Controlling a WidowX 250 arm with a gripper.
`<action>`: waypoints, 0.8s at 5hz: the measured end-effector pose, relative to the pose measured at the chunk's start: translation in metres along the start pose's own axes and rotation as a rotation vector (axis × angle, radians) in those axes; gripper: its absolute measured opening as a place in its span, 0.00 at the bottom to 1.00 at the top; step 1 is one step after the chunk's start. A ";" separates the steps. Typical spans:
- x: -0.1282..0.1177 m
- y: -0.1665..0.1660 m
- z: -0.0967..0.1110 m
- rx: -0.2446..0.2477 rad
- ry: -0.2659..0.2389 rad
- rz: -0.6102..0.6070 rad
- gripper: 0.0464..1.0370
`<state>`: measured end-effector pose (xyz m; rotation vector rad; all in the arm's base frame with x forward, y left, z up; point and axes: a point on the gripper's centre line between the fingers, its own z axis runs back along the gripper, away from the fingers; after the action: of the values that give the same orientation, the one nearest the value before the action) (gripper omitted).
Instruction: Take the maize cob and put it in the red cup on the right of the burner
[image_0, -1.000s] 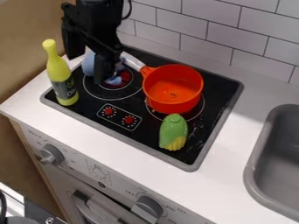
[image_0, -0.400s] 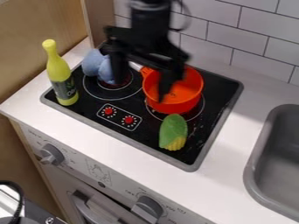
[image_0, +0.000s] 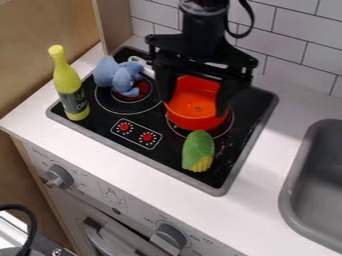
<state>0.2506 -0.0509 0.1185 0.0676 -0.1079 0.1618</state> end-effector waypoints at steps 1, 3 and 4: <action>-0.004 -0.007 -0.009 0.034 -0.050 -0.016 0.94; -0.005 -0.007 -0.022 0.095 -0.078 -0.048 0.94; -0.008 -0.003 -0.031 0.116 -0.094 -0.054 0.94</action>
<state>0.2464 -0.0526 0.0866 0.1941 -0.1900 0.1107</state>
